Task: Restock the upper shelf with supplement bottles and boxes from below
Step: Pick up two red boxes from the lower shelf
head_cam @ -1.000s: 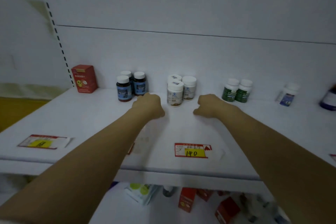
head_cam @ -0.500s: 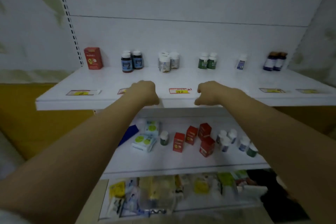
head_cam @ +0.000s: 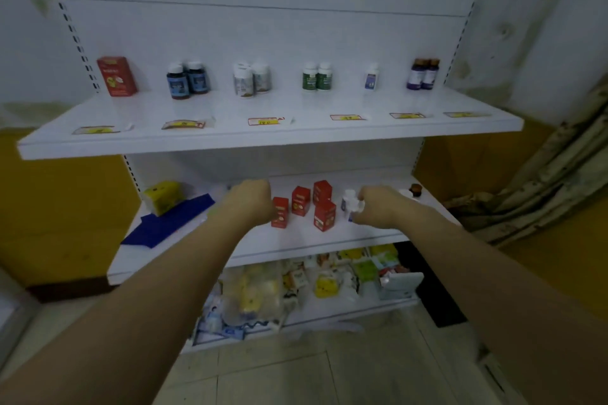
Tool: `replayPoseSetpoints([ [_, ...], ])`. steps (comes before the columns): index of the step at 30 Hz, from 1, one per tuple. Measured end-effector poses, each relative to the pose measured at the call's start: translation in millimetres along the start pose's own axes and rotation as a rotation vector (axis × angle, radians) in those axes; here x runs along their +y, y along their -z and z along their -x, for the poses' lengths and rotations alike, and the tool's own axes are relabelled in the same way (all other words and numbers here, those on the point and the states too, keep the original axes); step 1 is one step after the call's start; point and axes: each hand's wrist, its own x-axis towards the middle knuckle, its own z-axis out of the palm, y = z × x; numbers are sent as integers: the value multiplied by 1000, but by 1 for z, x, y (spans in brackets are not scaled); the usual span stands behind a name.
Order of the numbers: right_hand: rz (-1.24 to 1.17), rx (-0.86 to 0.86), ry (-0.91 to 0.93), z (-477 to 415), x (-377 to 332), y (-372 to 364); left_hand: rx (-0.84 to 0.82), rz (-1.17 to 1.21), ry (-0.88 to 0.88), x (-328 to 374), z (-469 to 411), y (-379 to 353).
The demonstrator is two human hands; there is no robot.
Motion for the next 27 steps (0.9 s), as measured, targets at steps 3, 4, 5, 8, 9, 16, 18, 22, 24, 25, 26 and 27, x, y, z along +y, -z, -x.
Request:
replayPoseSetpoints([
  [3, -10, -20, -1, 7, 32, -20, -31, 33, 49, 17, 12, -28],
  [4, -10, -39, 4, 10, 41, -25, -43, 32, 69, 22, 15, -39],
  [5, -6, -54, 14, 11, 50, -32, -56, 35, 89, 26, 18, -49],
  [8, -1, -63, 55, 11, 72, -47, -67, 63, 135, 35, 24, -74],
  [9, -10, -68, 63, 9, 78, -52, -69, 57, 139, 37, 26, -80],
  [16, 22, -137, 92, -27, 91, -74, -116, 25, 181, 35, 6, -108],
  [18, 21, -142, 98, -50, 89, -80, -132, 22, 185, 30, -13, -117],
  [22, 52, -169, 102, -101, 83, -93, -171, 9, 202, 15, -65, -137],
  [24, 79, -170, 103, -129, 80, -98, -176, 8, 204, 6, -96, -144],
  [25, 92, -176, 105, -142, 79, -100, -182, 11, 207, 2, -110, -145],
  [26, 102, -187, 102, -155, 78, -101, -190, 19, 211, -1, -125, -147],
  [27, 110, -194, 99, -168, 77, -102, -194, 28, 213, -3, -139, -148],
])
